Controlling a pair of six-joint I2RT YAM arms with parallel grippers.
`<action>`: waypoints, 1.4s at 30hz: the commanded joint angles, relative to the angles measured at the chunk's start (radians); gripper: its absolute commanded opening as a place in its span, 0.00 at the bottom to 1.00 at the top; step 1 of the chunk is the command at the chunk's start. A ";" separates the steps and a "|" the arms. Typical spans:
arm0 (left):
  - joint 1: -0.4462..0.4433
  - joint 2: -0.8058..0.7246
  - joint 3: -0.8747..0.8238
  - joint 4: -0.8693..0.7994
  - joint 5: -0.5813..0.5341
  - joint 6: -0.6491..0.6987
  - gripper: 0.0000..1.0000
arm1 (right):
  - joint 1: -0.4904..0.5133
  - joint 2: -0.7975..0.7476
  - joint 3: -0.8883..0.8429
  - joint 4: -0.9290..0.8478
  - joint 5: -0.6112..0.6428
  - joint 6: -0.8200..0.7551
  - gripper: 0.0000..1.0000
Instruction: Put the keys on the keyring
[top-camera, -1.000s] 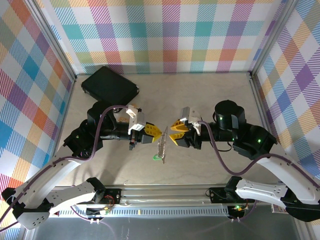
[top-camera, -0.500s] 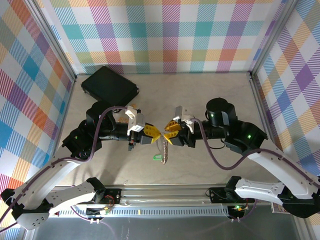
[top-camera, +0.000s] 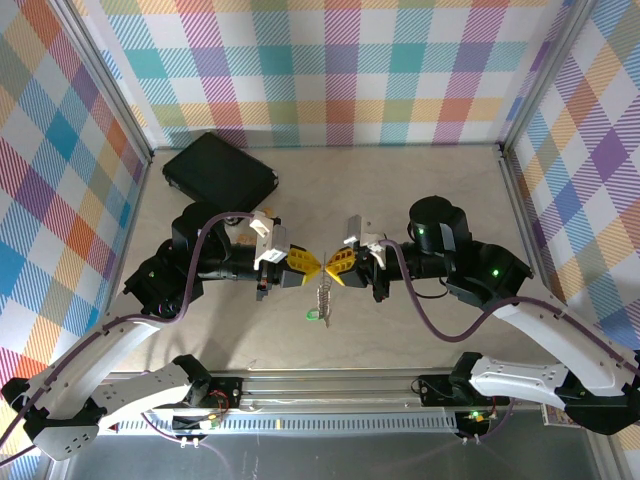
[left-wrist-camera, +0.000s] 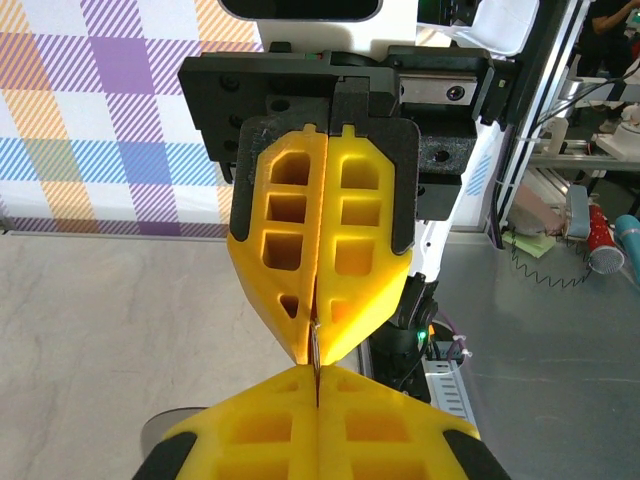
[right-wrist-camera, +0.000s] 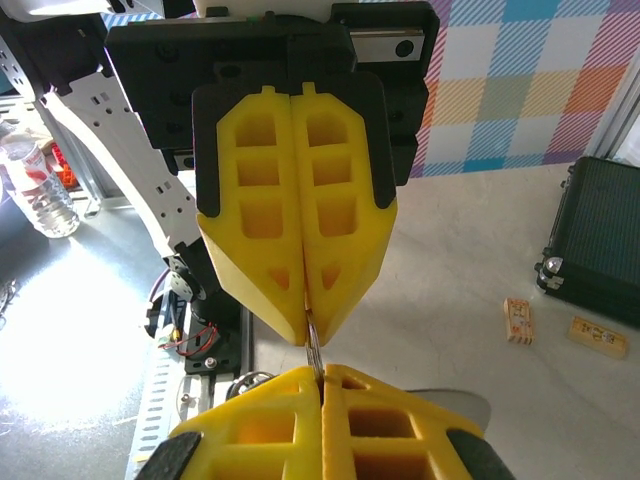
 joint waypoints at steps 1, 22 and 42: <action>0.005 -0.014 0.014 0.039 0.013 0.006 0.00 | 0.020 -0.015 -0.027 0.038 0.029 -0.042 0.00; 0.006 -0.028 -0.039 0.170 0.076 -0.103 0.21 | 0.035 -0.158 -0.200 0.372 0.048 0.045 0.00; 0.006 -0.019 -0.071 0.331 0.109 -0.195 0.19 | 0.035 -0.153 -0.216 0.428 0.006 0.080 0.00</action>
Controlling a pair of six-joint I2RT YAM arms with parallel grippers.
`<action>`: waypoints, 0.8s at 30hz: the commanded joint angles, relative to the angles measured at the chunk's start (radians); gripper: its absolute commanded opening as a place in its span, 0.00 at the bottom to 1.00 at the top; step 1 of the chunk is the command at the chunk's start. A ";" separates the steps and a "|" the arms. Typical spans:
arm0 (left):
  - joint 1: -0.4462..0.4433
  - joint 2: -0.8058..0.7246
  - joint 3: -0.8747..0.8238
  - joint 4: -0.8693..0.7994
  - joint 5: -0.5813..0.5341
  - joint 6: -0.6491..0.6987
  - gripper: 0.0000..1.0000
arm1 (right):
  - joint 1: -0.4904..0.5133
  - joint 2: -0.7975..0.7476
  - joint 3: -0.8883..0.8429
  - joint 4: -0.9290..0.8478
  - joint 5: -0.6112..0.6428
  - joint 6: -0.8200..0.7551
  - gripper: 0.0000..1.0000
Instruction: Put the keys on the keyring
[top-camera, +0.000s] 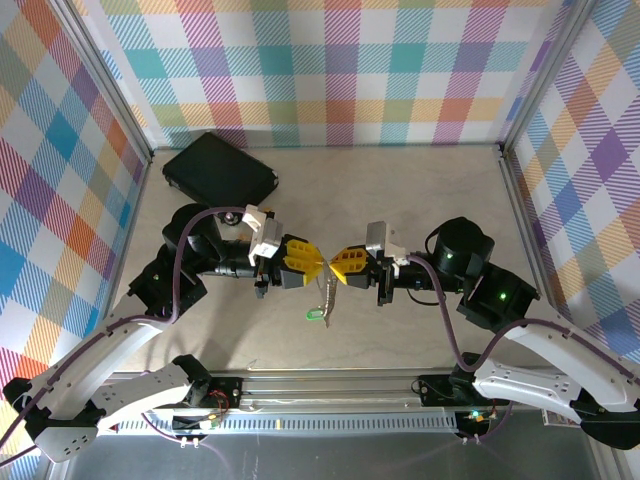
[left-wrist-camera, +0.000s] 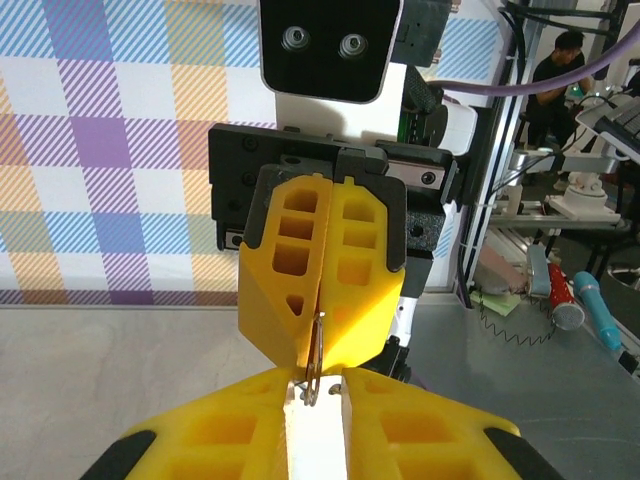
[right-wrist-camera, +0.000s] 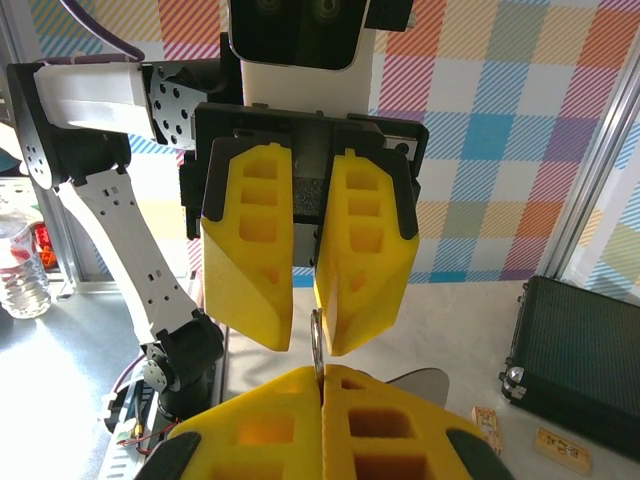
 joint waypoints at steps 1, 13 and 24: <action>0.006 -0.004 -0.017 0.077 0.033 -0.030 0.19 | 0.005 -0.001 -0.006 0.061 -0.026 0.014 0.00; 0.007 0.014 -0.029 0.128 0.026 -0.054 0.18 | 0.005 -0.015 -0.021 0.067 -0.031 0.024 0.00; 0.007 0.024 -0.035 0.117 0.017 -0.046 0.22 | 0.005 -0.032 -0.045 0.111 -0.033 0.055 0.00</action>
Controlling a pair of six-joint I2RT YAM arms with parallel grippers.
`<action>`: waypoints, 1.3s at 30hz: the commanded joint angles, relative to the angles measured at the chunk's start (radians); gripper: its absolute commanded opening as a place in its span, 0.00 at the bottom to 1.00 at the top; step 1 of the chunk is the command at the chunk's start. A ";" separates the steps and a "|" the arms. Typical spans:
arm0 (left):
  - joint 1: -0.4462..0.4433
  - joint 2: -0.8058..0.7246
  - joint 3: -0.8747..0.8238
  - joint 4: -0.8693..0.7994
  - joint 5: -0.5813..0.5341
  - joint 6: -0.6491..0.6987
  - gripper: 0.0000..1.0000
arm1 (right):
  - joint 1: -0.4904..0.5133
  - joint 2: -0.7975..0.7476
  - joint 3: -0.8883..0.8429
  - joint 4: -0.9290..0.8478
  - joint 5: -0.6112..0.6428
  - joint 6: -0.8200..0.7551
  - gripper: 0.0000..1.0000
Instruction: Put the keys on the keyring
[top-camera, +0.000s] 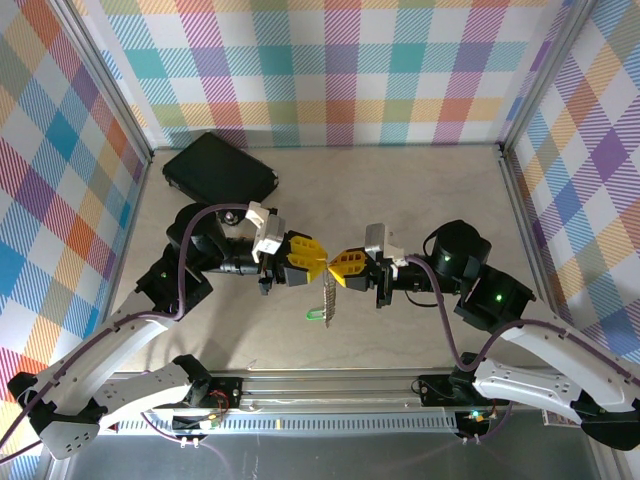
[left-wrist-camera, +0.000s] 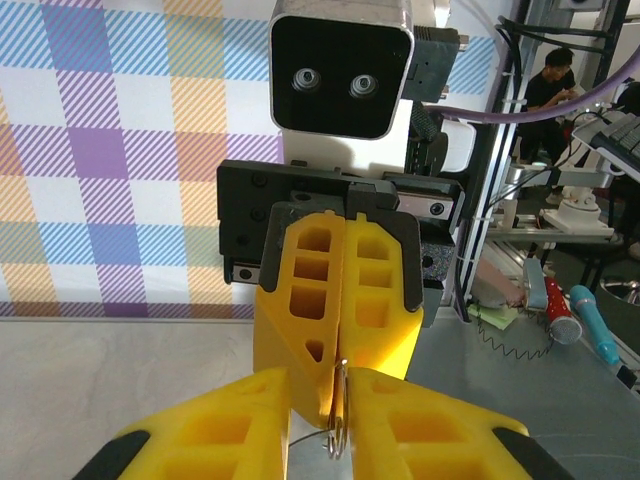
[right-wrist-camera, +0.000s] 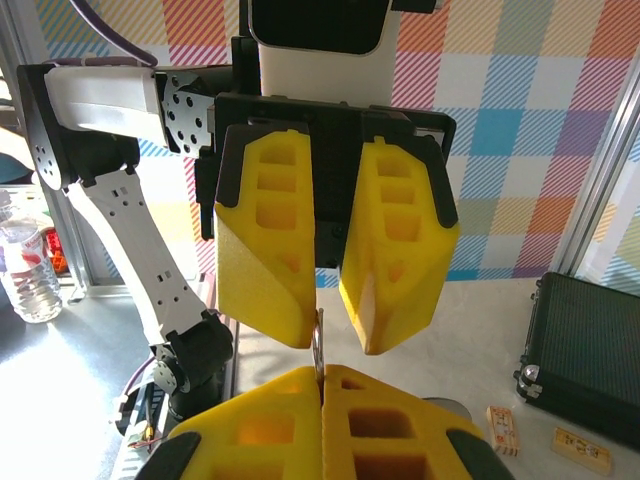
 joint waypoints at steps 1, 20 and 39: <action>0.005 0.004 -0.012 0.030 0.007 0.001 0.22 | 0.005 -0.021 -0.003 0.077 -0.022 0.021 0.00; 0.007 -0.007 -0.016 0.053 0.002 -0.009 0.02 | 0.005 -0.013 -0.056 0.208 -0.039 0.116 0.00; 0.007 -0.082 -0.060 -0.153 -0.287 0.051 0.00 | -0.004 -0.008 0.089 -0.236 0.200 0.178 0.68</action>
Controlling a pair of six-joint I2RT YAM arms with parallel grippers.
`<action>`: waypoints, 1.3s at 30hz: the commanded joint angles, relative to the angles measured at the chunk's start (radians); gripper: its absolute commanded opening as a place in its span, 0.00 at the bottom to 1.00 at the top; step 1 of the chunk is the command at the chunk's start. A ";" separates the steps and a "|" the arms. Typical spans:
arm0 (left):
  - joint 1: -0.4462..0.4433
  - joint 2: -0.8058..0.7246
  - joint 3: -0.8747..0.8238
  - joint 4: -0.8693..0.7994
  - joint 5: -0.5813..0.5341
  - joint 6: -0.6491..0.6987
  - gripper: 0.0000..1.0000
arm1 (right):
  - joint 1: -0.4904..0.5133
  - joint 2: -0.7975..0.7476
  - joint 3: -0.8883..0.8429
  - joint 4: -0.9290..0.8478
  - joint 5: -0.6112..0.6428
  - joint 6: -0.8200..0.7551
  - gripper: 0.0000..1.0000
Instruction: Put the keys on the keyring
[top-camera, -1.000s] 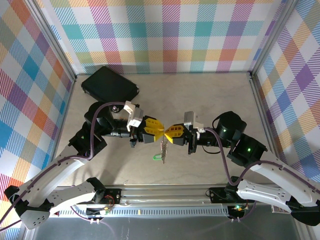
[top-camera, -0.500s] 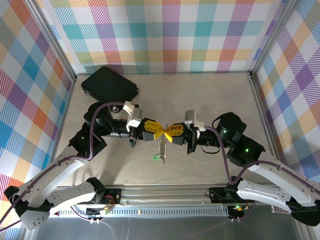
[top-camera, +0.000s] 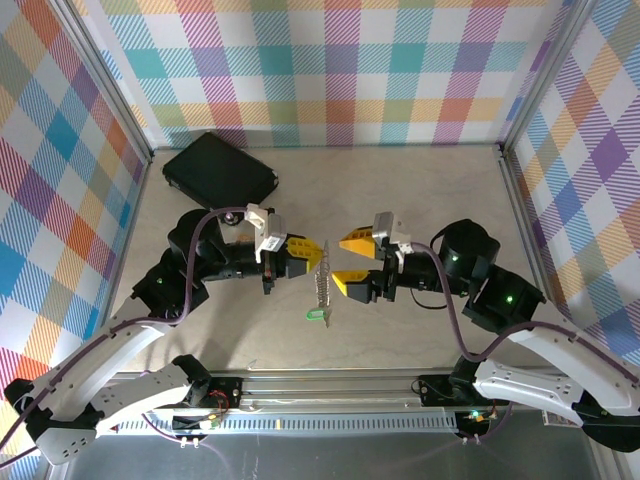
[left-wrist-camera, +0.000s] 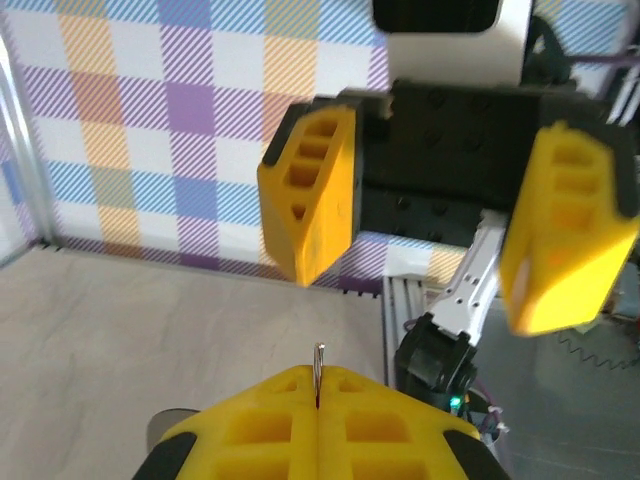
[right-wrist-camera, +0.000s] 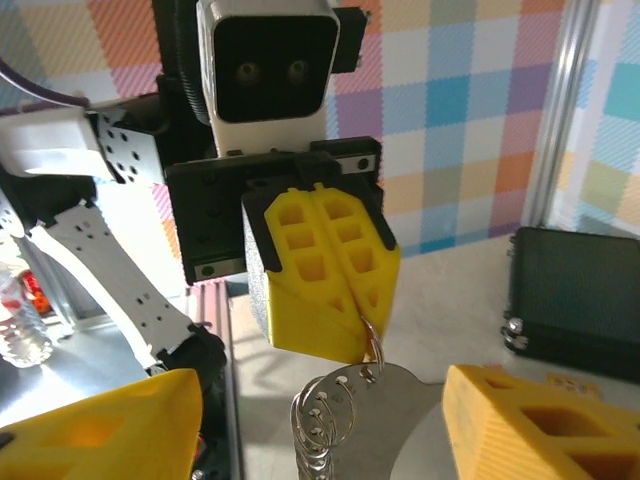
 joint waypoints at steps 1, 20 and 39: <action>0.007 -0.042 -0.030 -0.045 -0.084 0.016 0.00 | -0.011 0.012 0.037 -0.158 0.097 0.058 0.70; 0.011 -0.268 -0.252 -0.061 -0.238 -0.054 0.00 | -0.237 0.510 -0.012 -0.344 -0.103 0.377 0.88; 0.012 -0.383 -0.315 -0.078 -0.284 -0.089 0.00 | -0.092 0.934 0.053 -0.333 0.005 0.492 0.56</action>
